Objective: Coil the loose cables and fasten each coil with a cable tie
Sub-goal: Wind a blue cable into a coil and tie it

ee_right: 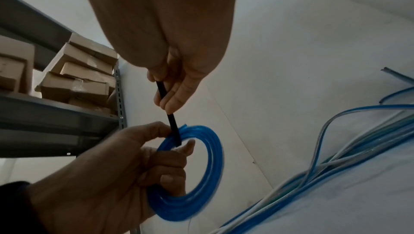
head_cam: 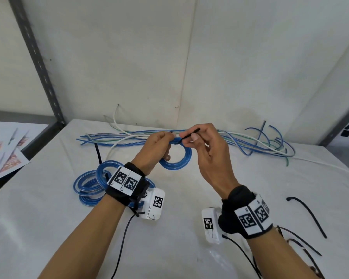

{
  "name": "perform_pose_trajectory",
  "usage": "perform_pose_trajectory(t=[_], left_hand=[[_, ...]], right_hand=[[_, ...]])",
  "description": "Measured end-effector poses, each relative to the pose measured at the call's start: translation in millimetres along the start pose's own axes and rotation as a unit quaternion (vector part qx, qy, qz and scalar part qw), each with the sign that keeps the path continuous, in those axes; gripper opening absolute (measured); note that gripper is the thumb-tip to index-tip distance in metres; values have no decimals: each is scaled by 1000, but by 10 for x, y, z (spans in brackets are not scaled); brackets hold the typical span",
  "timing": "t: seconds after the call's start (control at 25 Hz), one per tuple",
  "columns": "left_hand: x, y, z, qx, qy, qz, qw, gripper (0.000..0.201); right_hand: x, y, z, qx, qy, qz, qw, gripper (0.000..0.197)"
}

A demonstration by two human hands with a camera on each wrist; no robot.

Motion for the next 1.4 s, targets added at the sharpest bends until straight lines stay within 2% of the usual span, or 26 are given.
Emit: perform_pose_trajectory(t=[0.2, 0.32, 0.56, 0.68, 0.8, 0.92, 1.4], left_hand=[[-46, -30, 9, -4, 6, 52, 999, 17], [-58, -41, 5, -11, -10, 57, 998, 23], [-50, -32, 1, 16, -80, 37, 996, 32], [-73, -71, 16, 13, -60, 52, 997, 39], [-153, -157, 2, -7, 7, 121, 993, 29], [-242, -265, 24, -13, 62, 183, 981, 29], [-277, -323, 52, -15, 87, 222, 971, 29]], right_hand=[[20, 128, -71, -9, 24, 14, 1000, 14], [27, 152, -112, -28, 17, 10, 999, 13], [50, 42, -66, -52, 3, 1, 999, 13], [85, 49, -34, -61, 17, -5, 998, 12], [50, 93, -25, -35, 45, 67, 996, 10], [-45, 105, -57, -1, 52, 158, 986, 15], [-58, 135, -26, -24, 115, 236, 965, 17]])
Point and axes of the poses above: each hand's wrist, its own y-axis towards the middle knuckle, its own z-axis out of the palm, x = y × z, the point moved 3 cm from there along y, towards the middle knuckle, and after that the axes turned 15 degrees about -z, right-handed, at the moved point
